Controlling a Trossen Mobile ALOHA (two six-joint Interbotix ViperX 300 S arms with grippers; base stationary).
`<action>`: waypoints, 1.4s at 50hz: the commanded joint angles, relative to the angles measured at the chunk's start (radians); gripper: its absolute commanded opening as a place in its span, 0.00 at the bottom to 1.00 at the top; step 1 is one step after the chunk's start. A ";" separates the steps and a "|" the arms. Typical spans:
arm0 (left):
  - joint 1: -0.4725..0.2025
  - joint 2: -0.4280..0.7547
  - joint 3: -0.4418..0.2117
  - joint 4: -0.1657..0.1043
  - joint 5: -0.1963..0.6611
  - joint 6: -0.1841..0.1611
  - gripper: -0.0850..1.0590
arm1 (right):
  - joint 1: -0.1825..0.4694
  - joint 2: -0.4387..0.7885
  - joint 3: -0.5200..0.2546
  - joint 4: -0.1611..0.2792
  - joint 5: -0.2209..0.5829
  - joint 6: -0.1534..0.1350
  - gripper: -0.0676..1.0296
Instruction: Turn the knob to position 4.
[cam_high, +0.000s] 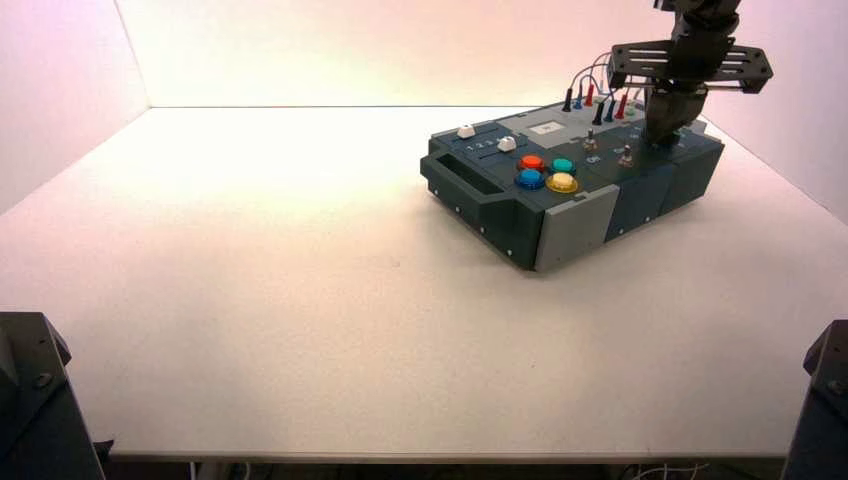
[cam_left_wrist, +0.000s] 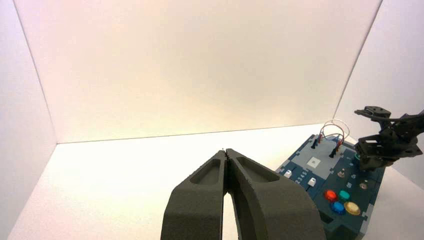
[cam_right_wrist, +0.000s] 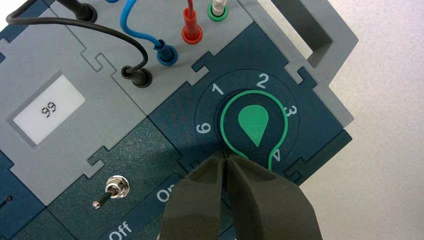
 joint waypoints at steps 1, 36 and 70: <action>0.006 0.009 -0.014 0.000 -0.008 0.002 0.05 | -0.008 -0.005 -0.031 -0.002 -0.003 0.005 0.04; 0.006 0.009 -0.014 0.002 -0.009 0.002 0.05 | -0.037 0.008 -0.051 -0.005 0.069 0.005 0.04; 0.006 0.009 -0.014 0.002 -0.012 0.002 0.05 | -0.037 0.028 -0.058 -0.003 0.075 0.005 0.04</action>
